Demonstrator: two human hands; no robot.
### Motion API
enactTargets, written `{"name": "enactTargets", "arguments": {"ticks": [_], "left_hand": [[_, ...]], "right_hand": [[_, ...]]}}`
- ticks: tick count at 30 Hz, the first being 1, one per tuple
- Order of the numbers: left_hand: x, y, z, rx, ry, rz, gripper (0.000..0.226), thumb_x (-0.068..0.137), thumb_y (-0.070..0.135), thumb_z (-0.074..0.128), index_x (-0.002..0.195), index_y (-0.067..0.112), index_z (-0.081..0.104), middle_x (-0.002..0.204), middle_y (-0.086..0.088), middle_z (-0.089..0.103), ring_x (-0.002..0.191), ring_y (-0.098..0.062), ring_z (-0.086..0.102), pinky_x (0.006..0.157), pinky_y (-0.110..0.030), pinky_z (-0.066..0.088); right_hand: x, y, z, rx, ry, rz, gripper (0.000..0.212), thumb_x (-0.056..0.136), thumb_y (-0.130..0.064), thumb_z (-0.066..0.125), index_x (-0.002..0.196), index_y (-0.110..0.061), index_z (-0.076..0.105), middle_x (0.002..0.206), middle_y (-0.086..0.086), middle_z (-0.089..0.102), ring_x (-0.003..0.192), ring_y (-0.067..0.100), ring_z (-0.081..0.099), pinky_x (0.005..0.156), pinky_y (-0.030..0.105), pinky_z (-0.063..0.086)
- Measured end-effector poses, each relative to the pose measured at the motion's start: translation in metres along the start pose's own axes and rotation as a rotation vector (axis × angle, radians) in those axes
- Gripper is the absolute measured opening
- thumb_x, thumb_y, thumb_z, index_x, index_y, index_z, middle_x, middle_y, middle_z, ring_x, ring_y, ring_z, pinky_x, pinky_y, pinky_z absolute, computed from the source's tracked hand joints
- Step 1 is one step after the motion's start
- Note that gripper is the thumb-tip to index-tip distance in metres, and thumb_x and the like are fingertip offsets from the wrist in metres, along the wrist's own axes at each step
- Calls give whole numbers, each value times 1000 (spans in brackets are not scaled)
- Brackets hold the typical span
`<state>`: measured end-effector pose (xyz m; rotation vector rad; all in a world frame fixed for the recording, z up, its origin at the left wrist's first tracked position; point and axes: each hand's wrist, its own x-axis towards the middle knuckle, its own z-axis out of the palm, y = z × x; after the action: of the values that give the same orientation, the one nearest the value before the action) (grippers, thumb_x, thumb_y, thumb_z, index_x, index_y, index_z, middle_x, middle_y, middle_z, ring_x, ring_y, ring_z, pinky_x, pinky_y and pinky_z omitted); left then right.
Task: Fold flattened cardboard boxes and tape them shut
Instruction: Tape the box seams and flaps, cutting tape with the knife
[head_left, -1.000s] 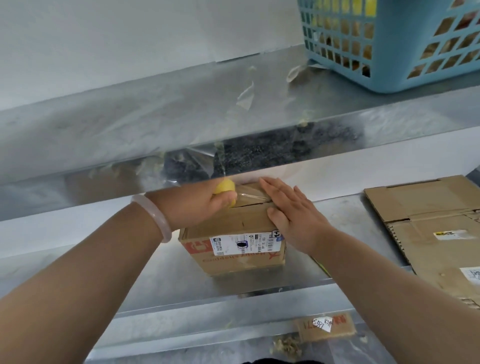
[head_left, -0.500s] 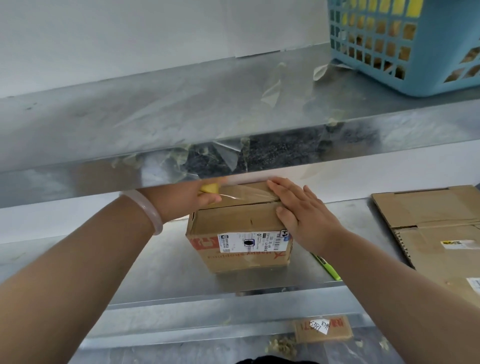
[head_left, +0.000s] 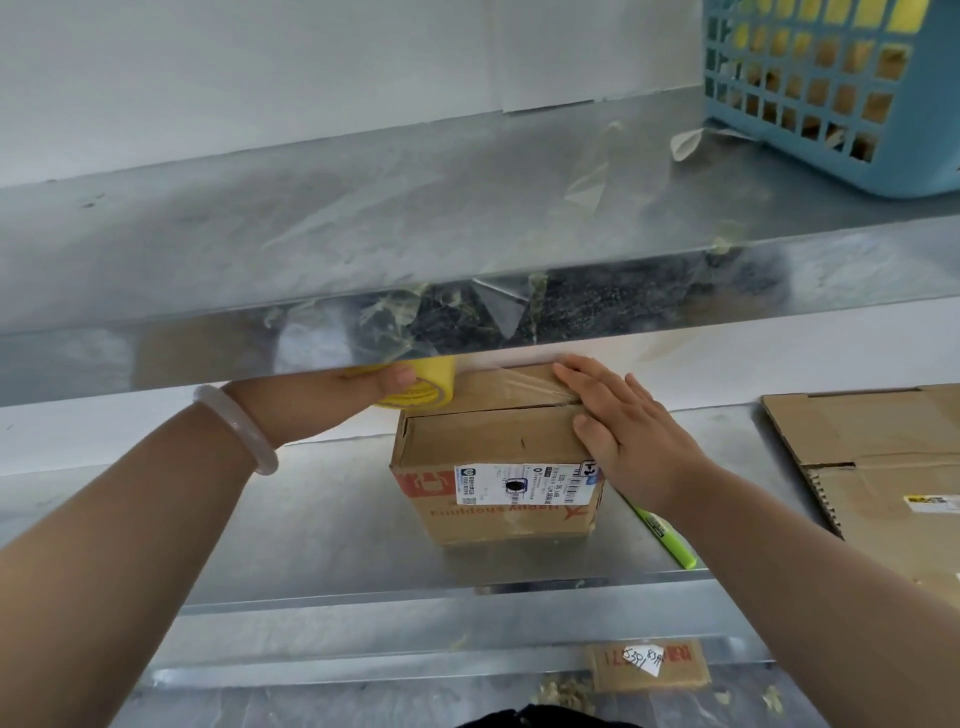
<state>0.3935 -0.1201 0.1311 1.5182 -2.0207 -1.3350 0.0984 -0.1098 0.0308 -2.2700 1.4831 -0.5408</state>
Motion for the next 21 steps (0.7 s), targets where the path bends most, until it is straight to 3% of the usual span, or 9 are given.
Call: {"name": "enactTargets", "arguments": {"ticks": [1, 4, 6, 7, 9, 11, 14, 18, 21], "left_hand": [[0, 2, 2, -17, -38, -6, 42, 79, 64, 56, 111, 37, 55, 104, 40, 61, 98, 25, 52, 80, 5, 35], [1, -4, -1, 6, -9, -29, 35, 83, 57, 60, 110, 35, 56, 112, 32, 57, 101, 18, 54, 86, 1, 37], [-4, -7, -5, 89, 46, -34, 14, 96, 25, 54, 108, 31, 55, 109, 21, 55, 100, 7, 52, 89, -8, 36], [-8, -11, -7, 234, 69, -44, 21, 96, 26, 53, 115, 35, 53, 112, 21, 53, 104, 4, 49, 90, -10, 34], [-17, -19, -9, 644, 176, -98, 40, 91, 50, 53, 130, 52, 42, 119, 27, 50, 112, 0, 48, 90, -15, 32], [-20, -29, -8, 906, 313, -31, 52, 85, 66, 47, 135, 57, 37, 124, 27, 52, 117, -3, 51, 91, -22, 39], [-12, -48, -5, 1029, 331, 160, 71, 76, 74, 27, 141, 47, 37, 116, 15, 60, 107, -12, 58, 83, -28, 45], [-4, -62, -8, 1079, 349, 265, 63, 91, 55, 46, 148, 34, 30, 106, 6, 60, 95, -17, 58, 78, -32, 47], [-2, -66, -4, 1153, 296, 276, 65, 90, 49, 48, 149, 26, 31, 94, 3, 60, 82, -19, 58, 71, -33, 46]], "right_hand": [[0, 0, -1, -4, -1, 0, 65, 91, -49, 12, 154, -34, 21, 159, -19, 15, 145, 3, 17, 120, 26, -4], [-1, 2, -2, -26, -12, 2, 66, 90, -51, 10, 154, -35, 21, 160, -18, 15, 145, 4, 18, 119, 26, -3], [-1, 1, -3, -35, -20, -2, 69, 88, -54, 7, 154, -35, 21, 160, -18, 15, 145, 4, 18, 119, 26, -4], [0, 1, -3, -36, -23, -2, 70, 88, -54, 7, 154, -35, 21, 160, -18, 15, 145, 4, 18, 119, 25, -4], [0, 0, -3, -40, -23, 5, 71, 87, -54, 7, 154, -36, 21, 160, -18, 15, 145, 4, 19, 119, 25, -4], [0, 0, -2, -51, -28, 9, 71, 87, -55, 6, 154, -36, 20, 160, -19, 14, 145, 3, 18, 119, 25, -5], [-1, 0, -2, -56, -26, 8, 71, 87, -56, 6, 154, -36, 21, 160, -18, 14, 145, 4, 18, 120, 26, -4], [-1, -1, -4, -76, -35, 2, 72, 87, -56, 5, 154, -35, 20, 161, -18, 14, 145, 4, 18, 119, 25, -5], [-1, -1, -5, -96, -41, 5, 71, 87, -55, 5, 155, -36, 18, 161, -18, 12, 145, 4, 18, 118, 25, -5]]}}
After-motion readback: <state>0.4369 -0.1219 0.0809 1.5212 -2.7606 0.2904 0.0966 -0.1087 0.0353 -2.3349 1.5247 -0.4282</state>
